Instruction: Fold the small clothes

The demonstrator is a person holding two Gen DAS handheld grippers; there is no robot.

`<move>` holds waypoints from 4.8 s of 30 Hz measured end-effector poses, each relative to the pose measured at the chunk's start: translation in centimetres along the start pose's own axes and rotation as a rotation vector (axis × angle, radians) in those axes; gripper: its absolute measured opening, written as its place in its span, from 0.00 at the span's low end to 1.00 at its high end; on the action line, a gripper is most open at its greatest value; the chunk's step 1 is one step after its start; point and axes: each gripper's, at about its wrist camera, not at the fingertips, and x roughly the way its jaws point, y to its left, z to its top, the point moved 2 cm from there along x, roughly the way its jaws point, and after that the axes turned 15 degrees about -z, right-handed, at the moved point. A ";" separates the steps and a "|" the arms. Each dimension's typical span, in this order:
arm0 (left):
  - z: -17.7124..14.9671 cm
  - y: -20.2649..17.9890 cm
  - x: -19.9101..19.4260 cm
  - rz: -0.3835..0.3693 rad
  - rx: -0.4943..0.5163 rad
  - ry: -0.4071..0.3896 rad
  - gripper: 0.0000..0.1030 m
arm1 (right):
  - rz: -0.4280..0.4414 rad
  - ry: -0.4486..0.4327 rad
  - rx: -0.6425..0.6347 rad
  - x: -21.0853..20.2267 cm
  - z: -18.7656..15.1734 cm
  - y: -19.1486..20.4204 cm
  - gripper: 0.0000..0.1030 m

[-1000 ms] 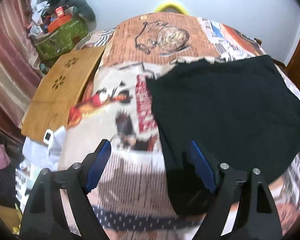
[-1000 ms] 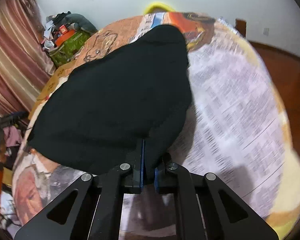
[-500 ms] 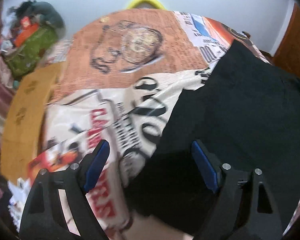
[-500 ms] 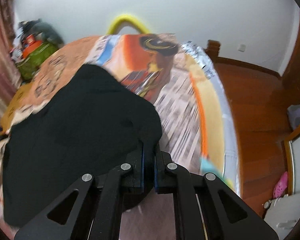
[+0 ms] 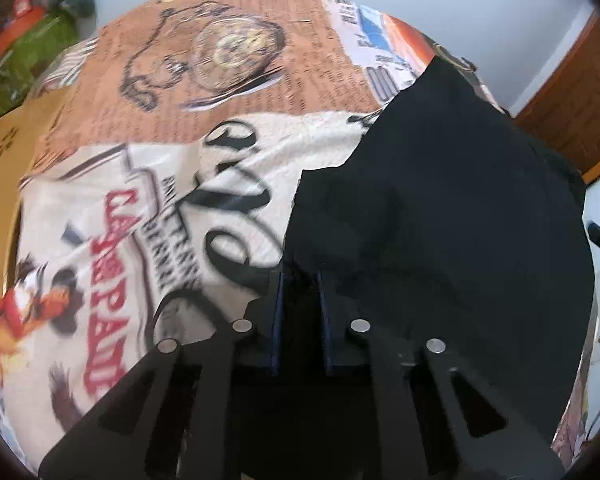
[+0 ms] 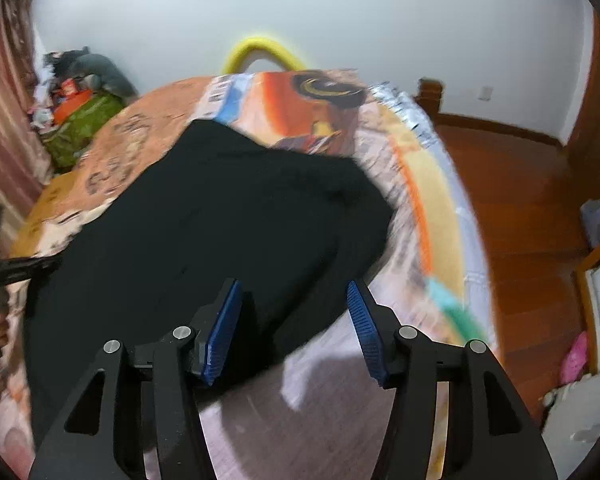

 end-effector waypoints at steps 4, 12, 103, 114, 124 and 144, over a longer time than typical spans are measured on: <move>-2.9 0.2 -1.7 0.044 -0.025 0.011 0.14 | 0.059 0.006 -0.023 -2.1 -1.9 1.8 0.53; -10.3 -0.3 -6.4 0.035 -0.066 0.041 0.14 | 0.149 0.065 -0.085 -4.1 -6.2 6.3 0.53; -17.1 -8.3 -16.2 -0.125 -0.033 -0.151 0.08 | 0.243 0.002 -0.223 -10.4 -12.4 9.5 0.08; -8.6 -8.4 -17.1 -0.081 0.017 -0.247 0.07 | 0.240 -0.141 -0.240 -11.3 -5.8 10.9 0.08; -15.1 -4.6 -14.4 -0.214 -0.124 -0.091 0.08 | 0.301 -0.049 -0.224 -10.3 -9.6 9.8 0.08; -19.9 -4.3 -14.4 -0.035 -0.098 -0.051 0.66 | 0.248 0.070 -0.104 -9.7 -14.6 7.9 0.25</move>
